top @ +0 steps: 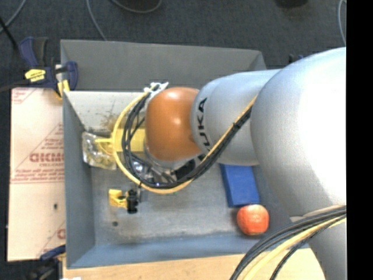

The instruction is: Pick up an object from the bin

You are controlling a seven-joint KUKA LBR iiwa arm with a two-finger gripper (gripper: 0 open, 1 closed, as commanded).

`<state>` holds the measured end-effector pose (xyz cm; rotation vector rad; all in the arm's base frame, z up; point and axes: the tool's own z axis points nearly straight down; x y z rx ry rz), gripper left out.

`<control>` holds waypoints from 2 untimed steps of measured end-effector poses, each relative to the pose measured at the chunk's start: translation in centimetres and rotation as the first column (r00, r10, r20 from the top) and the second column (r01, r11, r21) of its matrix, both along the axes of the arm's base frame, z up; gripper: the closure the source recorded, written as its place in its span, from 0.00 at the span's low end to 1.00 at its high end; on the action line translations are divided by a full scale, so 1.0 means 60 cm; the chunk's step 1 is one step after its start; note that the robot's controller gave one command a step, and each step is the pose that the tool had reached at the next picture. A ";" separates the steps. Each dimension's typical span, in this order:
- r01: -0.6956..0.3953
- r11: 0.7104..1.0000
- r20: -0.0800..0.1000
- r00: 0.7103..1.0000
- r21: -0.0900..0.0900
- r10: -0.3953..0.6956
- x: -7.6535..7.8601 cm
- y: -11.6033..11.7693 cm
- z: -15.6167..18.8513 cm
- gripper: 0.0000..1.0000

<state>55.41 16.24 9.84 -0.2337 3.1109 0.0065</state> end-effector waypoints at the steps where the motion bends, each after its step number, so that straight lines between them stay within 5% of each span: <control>1: -0.064 0.998 0.005 0.998 -0.002 0.064 0.016 -0.008 0.036 1.00; 2: -0.322 0.947 0.004 0.947 -0.008 0.322 0.001 -0.053 0.076 1.00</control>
Offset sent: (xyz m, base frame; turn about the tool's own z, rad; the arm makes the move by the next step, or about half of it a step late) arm -0.0307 -0.0937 0.0968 0.0289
